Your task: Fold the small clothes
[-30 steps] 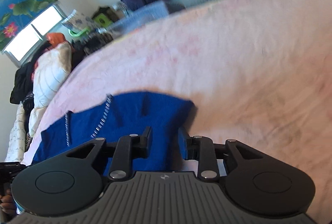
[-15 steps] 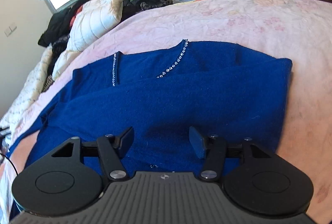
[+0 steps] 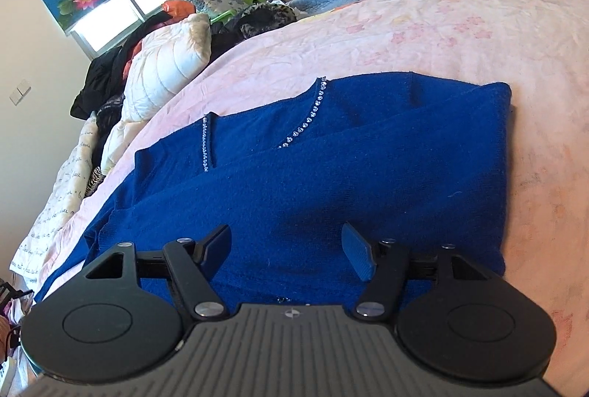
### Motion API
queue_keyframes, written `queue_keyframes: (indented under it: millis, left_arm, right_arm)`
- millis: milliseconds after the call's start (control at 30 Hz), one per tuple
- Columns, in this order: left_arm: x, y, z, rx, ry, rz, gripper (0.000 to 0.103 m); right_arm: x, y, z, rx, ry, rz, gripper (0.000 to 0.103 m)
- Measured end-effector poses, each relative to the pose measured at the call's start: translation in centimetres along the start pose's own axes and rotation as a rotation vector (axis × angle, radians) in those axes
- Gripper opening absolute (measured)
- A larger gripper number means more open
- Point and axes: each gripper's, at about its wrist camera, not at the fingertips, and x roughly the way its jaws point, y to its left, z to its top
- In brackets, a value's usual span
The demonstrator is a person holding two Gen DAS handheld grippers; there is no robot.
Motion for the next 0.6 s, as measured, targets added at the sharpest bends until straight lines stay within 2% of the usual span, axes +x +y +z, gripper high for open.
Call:
queue_keyframes:
  millis: [33,100,167,267,333,400,500,600]
  left_arm:
    - [0.0,-0.3,-0.2,0.020,-0.006,0.004,0.053]
    - [0.2,-1.0,-0.4,0.082,-0.018,0.019,0.022]
    - [0.5,-1.7,-0.8,0.143,-0.019,0.052,0.007]
    - [0.4,-2.6,-1.2,0.176,-0.037,0.056,0.005]
    - [-0.2,-3.9,-1.8,0.197,-0.052,0.018,0.005]
    - [-1.1,-6.5,-3.2,0.271,-0.072,-0.042,0.005]
    - [-2.4,-11.4,-7.3,0.446,-0.086,-0.158,0.005]
    - [-3.0,-16.3,-14.4,0.635,-0.053,-0.300,0.005]
  right_arm:
    - [0.1,0.2,0.0,-0.003,0.001,-0.002,0.074]
    - [0.2,0.5,0.0,-0.013,0.004,-0.009,0.076]
    - [0.3,0.8,-0.1,-0.028,0.006,-0.015,0.079]
    - [0.4,1.1,-0.2,-0.044,0.009,-0.013,0.083]
    - [0.5,1.1,-0.1,-0.047,0.009,-0.007,0.086]
    - [0.5,1.1,-0.1,-0.046,0.008,0.002,0.087]
    - [0.3,0.8,-0.2,-0.037,0.001,0.020,0.087]
    - [0.2,0.4,-0.2,-0.024,-0.006,0.039,0.087]
